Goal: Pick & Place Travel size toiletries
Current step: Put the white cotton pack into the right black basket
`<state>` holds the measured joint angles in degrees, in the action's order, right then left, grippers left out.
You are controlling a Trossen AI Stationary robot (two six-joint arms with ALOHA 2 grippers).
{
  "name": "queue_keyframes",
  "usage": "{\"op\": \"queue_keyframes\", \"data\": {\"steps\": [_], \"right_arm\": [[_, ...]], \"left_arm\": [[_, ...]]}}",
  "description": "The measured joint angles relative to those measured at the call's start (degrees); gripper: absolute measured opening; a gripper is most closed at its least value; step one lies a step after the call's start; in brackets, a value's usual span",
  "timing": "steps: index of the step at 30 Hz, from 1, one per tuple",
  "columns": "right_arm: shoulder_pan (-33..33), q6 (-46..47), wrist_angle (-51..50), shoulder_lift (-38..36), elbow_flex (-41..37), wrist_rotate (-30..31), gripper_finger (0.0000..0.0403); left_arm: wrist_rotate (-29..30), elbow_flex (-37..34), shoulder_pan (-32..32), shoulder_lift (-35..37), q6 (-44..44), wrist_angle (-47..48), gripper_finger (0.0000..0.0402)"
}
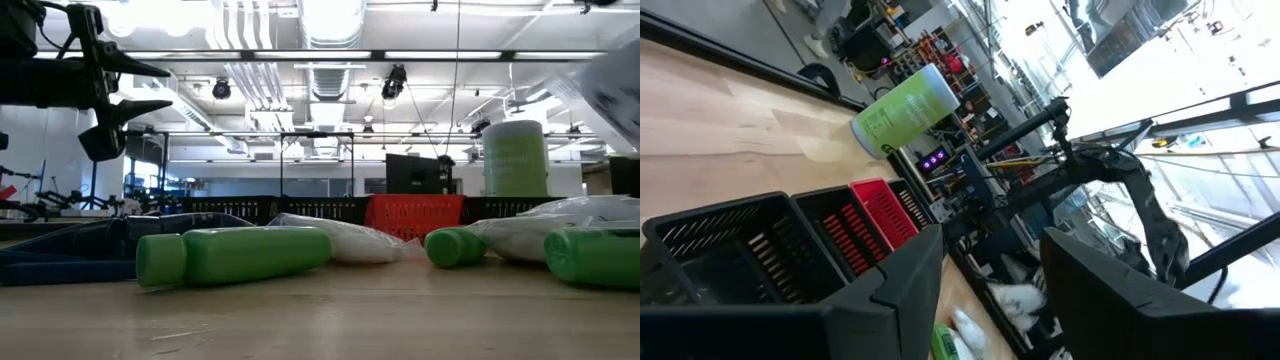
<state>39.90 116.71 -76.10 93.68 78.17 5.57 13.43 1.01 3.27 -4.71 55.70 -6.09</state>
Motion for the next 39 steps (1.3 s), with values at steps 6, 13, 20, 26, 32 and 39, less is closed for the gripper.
{"op": "queue_keyframes", "data": {"steps": [6,13,20,26,32,39], "right_arm": [[0.5,-10.6,11.0,-9.7,-1.9,13.4,0.0008],[-2.6,-28.0,35.5,-18.6,-8.8,13.8,0.0008],[-7.8,-32.1,49.0,-19.7,-15.1,3.7,0.0008],[-9.8,-32.7,52.2,-19.7,-17.4,3.3,0.0008],[-11.6,-34.9,53.0,-19.7,-16.3,3.4,0.0008],[-13.0,-38.2,52.7,-19.7,-14.7,3.5,0.0008]], "left_arm": [[-2.3,0.0,0.0,-0.1,3.2,-7.5,0.0177],[-14.9,0.4,0.0,-2.9,3.9,-11.9,0.0177],[-17.4,9.7,-0.1,-14.9,-10.3,-12.3,0.0177],[-20.2,23.7,-0.2,-32.8,-32.6,-6.8,0.0177],[-25.0,35.6,-0.2,-50.2,-43.3,-2.8,0.0177],[-32.2,47.1,-0.3,-65.1,-57.6,-2.8,0.0177]]}}
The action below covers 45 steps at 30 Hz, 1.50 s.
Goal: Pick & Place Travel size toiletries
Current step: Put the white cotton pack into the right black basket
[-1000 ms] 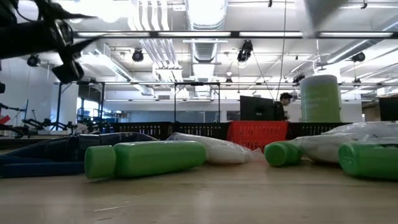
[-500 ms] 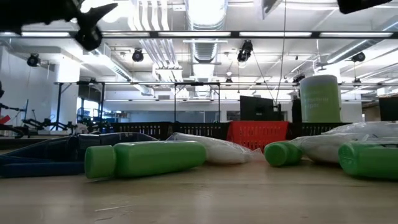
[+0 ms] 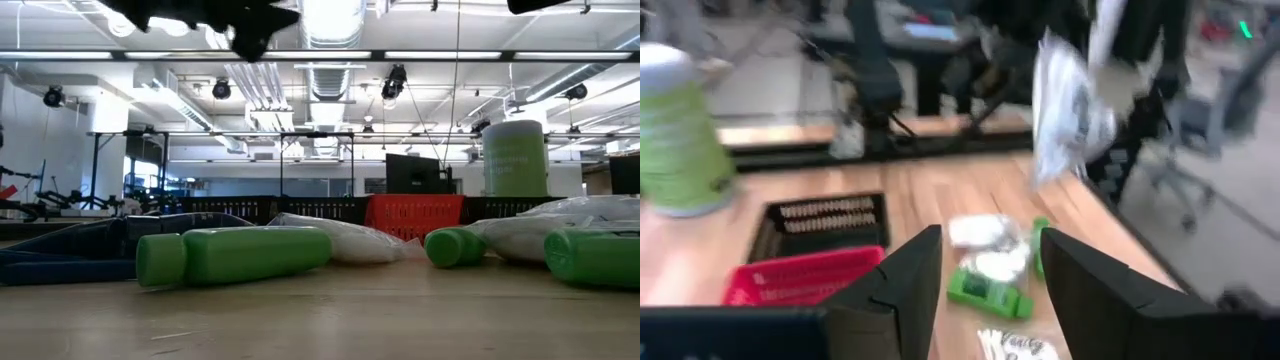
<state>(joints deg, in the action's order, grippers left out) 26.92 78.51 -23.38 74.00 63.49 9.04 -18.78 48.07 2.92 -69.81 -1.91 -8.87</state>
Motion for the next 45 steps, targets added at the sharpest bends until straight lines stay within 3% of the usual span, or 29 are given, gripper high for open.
{"op": "queue_keyframes", "data": {"steps": [7,15,24,29,45], "right_arm": [[0.0,-0.2,-0.4,0.0,-1.1,0.0,0.0008],[-0.1,-0.7,-1.6,0.0,-1.5,0.1,0.0008],[-0.1,-0.6,-2.8,0.0,-1.4,0.1,0.0008],[-0.1,-0.7,-3.0,0.0,-1.4,0.1,0.0008],[-0.2,-1.6,-3.2,0.0,-1.4,2.5,0.0008]], "left_arm": [[-8.9,10.1,0.0,-9.9,-2.6,-0.4,0.0177],[-13.7,17.8,0.0,-18.5,-2.7,-0.4,0.0177],[-15.4,21.9,0.0,-23.2,-2.4,-0.2,0.0177],[-20.2,23.8,-0.3,-25.5,0.5,-0.2,0.0177],[-20.8,24.8,-1.4,-28.5,1.1,0.0,0.0175]]}}
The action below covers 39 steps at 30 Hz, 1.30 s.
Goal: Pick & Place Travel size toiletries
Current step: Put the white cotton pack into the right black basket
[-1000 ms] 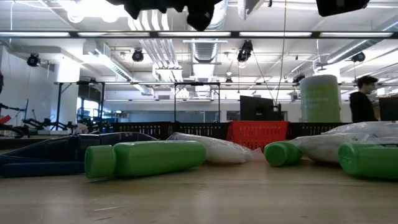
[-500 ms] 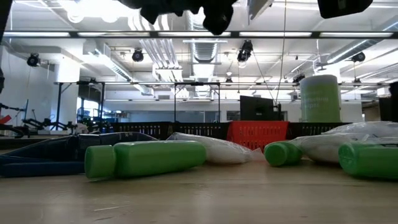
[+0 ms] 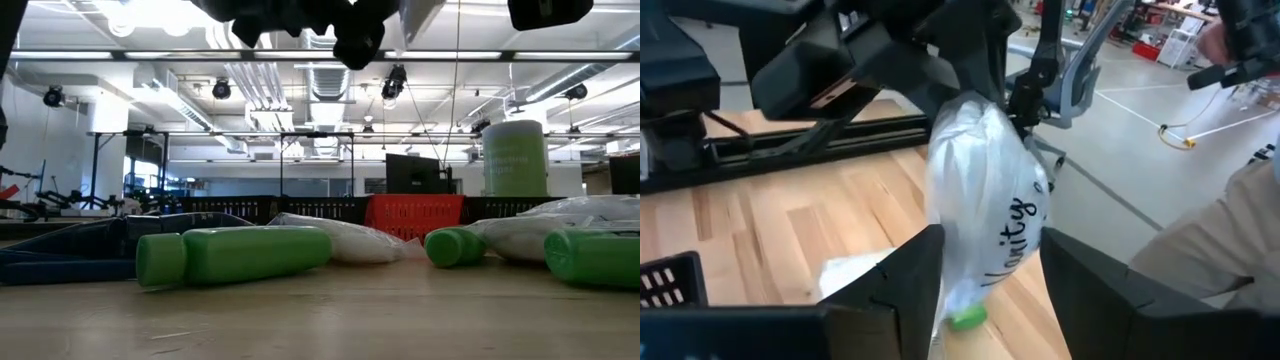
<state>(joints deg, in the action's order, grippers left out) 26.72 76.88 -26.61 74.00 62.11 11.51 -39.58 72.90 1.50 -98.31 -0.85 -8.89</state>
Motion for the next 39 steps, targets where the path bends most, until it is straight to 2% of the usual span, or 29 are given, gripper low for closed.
{"op": "queue_keyframes", "data": {"steps": [6,17,23,28,33,36,39], "right_arm": [[0.0,0.0,0.0,0.0,0.0,0.4,0.0008],[0.0,0.8,-0.2,0.0,0.0,0.7,0.0009],[0.2,6.8,-5.6,0.0,0.3,-1.3,0.0018],[0.5,9.6,-10.8,0.0,0.4,-4.3,0.0064],[0.4,7.5,-11.2,0.0,0.4,-4.0,0.0132],[-0.2,4.0,-10.9,0.0,0.5,-1.8,0.0169],[-0.8,-5.5,-12.2,0.2,1.7,2.0,0.0195]], "left_arm": [[-0.4,0.0,-0.1,0.0,-0.6,-0.2,0.0143],[0.5,0.7,-0.2,0.0,-0.7,-0.6,0.0015],[4.6,1.9,-0.2,0.0,-3.1,4.6,0.0008],[9.4,3.6,-0.2,0.0,-11.0,15.6,0.0003],[13.0,5.6,-0.2,0.1,-15.5,20.2,0.0002],[13.7,6.7,-0.2,0.0,-16.9,21.5,0.0002],[13.9,7.3,-0.2,0.0,-18.1,22.8,0.0001]]}}
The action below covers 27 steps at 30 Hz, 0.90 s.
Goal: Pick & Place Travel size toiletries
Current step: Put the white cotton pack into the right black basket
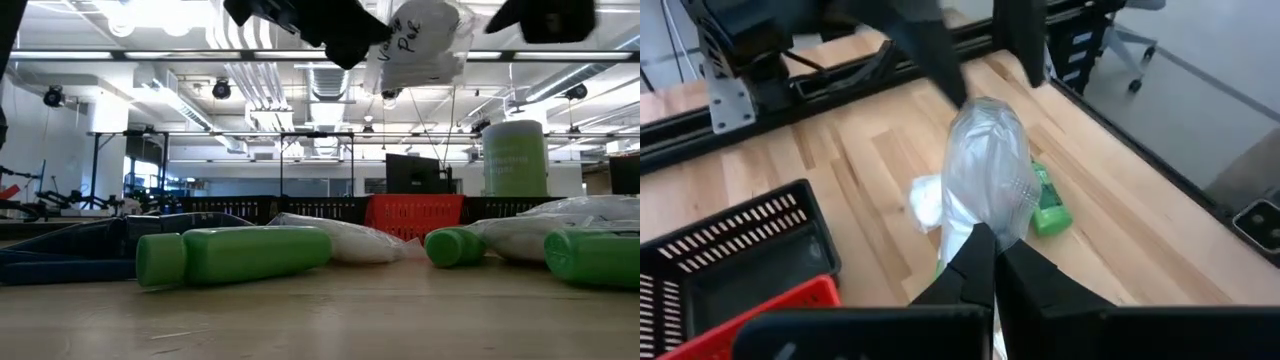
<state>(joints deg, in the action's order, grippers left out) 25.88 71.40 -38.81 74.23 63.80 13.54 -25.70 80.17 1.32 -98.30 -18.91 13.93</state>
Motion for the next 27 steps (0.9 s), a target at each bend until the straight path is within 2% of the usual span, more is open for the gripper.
{"op": "queue_keyframes", "data": {"steps": [3,7,15,27], "right_arm": [[-0.7,-8.7,-4.4,0.7,2.1,2.8,0.0206],[-2.5,-12.0,-9.2,1.7,5.1,4.4,0.0211],[-10.5,-25.9,-9.5,9.2,11.1,2.7,0.0212],[-11.9,-34.9,-14.4,17.0,23.1,2.4,0.0214]], "left_arm": [[2.1,0.1,0.1,0.0,-1.4,3.1,0.0001],[5.8,0.0,0.1,0.0,-3.8,6.5,0.0002],[7.8,1.4,0.0,-0.1,-5.3,6.5,0.0002],[10.9,1.1,0.0,-0.2,-5.5,9.5,0.0003]]}}
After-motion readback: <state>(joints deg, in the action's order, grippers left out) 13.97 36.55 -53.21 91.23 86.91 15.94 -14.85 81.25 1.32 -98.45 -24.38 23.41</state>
